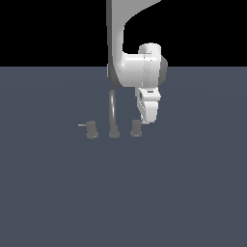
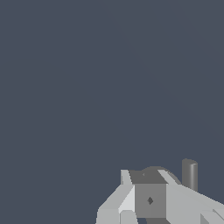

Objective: Turn on the faucet by rotating a designated handle.

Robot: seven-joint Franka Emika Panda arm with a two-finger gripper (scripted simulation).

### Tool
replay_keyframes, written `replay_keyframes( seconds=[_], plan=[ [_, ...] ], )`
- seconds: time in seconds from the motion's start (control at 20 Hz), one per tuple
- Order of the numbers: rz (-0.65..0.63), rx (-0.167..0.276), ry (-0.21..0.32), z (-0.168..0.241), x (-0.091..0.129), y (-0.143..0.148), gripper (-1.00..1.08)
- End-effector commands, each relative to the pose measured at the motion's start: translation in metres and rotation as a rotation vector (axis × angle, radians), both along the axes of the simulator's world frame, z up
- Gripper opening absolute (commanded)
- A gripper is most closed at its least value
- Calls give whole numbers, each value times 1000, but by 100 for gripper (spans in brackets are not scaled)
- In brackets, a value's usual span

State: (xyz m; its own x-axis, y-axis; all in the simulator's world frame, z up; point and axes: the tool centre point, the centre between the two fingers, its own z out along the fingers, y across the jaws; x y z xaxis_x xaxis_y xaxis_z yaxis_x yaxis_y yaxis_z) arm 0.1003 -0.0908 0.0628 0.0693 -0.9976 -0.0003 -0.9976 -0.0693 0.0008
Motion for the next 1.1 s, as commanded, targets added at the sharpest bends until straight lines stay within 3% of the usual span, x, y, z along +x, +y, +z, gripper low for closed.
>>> replay_keyframes(
  seconds=[0.0,0.2,0.3,1.05],
  plan=[
    [-1,0,-1,0,-7,-5,-100],
    [-1,0,-1,0,-18,-13,-100],
    [6,1,-11,0,-11,-6,-100],
    [-1,0,-2,0,-53,-5,-100]
  ],
)
